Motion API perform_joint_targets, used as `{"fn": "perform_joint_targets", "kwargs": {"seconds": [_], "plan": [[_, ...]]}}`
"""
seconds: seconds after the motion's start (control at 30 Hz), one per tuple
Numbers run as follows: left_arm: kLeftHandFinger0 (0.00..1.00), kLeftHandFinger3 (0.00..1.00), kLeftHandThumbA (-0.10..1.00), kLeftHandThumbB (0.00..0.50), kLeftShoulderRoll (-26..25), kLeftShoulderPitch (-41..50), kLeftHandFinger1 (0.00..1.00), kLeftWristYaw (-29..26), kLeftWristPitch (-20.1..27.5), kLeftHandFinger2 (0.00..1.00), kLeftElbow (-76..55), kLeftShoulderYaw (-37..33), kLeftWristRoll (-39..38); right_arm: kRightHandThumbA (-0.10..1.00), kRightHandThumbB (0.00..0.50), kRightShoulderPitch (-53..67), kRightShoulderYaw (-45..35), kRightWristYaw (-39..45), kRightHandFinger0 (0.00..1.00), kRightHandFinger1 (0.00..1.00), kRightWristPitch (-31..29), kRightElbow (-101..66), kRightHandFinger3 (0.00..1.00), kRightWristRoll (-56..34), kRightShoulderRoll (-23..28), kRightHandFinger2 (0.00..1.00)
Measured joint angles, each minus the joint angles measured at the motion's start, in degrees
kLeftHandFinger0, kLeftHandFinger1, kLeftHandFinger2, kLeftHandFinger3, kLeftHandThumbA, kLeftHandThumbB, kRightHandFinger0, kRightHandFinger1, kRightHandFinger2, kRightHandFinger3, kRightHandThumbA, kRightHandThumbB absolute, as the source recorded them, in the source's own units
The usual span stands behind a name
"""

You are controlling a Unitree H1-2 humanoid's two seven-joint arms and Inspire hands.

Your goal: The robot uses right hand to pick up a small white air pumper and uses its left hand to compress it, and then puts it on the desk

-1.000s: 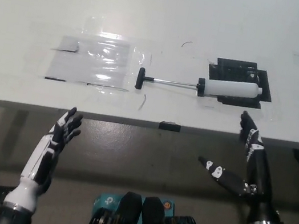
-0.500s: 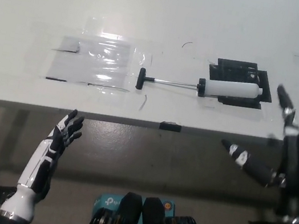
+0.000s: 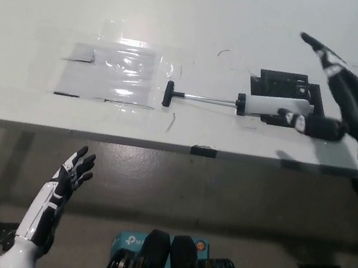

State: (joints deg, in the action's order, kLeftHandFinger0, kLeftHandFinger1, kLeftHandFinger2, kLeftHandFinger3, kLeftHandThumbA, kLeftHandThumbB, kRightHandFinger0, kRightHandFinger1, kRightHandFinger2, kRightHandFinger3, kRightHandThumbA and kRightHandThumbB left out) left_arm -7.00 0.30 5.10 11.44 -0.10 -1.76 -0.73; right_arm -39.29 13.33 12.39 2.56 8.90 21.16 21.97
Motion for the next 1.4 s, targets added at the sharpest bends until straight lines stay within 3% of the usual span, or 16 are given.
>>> {"fn": "perform_joint_targets", "kwargs": {"seconds": [0.23,0.3,0.7,0.93,1.03,1.27,1.4], "plan": [[1.0,1.0,1.0,0.285,-0.6,0.8,1.0,0.0,0.0,1.0,-0.1,-0.2,0.1,0.84,0.348,-11.7,5.7,5.2,1.0,1.0,1.5,19.4,1.0,0.9,-0.5,1.0],[1.0,1.0,1.0,0.282,-0.8,1.0,1.0,0.0,0.0,1.0,-0.1,-0.3,0.1,0.85,0.374,-14.2,6.7,5.7,1.0,1.0,1.4,24.7,1.0,1.3,-1.2,1.0],[1.0,1.0,1.0,0.306,-1.1,1.0,1.0,1.0,0.0,1.0,-0.1,-1.2,0.0,0.88,0.396,-21.4,9.3,5.4,1.0,1.0,-0.3,48.2,1.0,2.6,-5.6,1.0],[1.0,1.0,1.0,0.31,-1.2,0.8,1.0,1.5,-0.3,1.0,-0.1,-1.5,-0.1,0.89,0.402,-23.1,9.7,5.4,1.0,1.0,-1.6,52.7,1.0,3.0,-5.8,1.0],[1.0,1.0,0.96,0.284,-1.8,0.9,1.0,2.0,-0.7,1.0,-0.2,-1.8,0.1,0.91,0.41,-23.1,10.0,5.3,1.0,1.0,-2.2,54.0,1.0,3.2,-5.8,1.0],[1.0,1.0,0.93,0.306,-2.7,1.0,1.0,2.3,-1.9,1.0,-1.3,-2.0,0.8,0.9,0.422,-23.8,10.1,4.8,1.0,1.0,-3.3,58.3,1.0,3.7,-6.6,1.0],[1.0,1.0,0.91,0.284,-2.7,1.0,1.0,2.6,-2.6,1.0,-2.0,-2.0,1.1,0.9,0.421,-24.8,10.1,4.5,1.0,1.0,-4.1,60.4,1.0,3.9,-7.1,1.0]]}}
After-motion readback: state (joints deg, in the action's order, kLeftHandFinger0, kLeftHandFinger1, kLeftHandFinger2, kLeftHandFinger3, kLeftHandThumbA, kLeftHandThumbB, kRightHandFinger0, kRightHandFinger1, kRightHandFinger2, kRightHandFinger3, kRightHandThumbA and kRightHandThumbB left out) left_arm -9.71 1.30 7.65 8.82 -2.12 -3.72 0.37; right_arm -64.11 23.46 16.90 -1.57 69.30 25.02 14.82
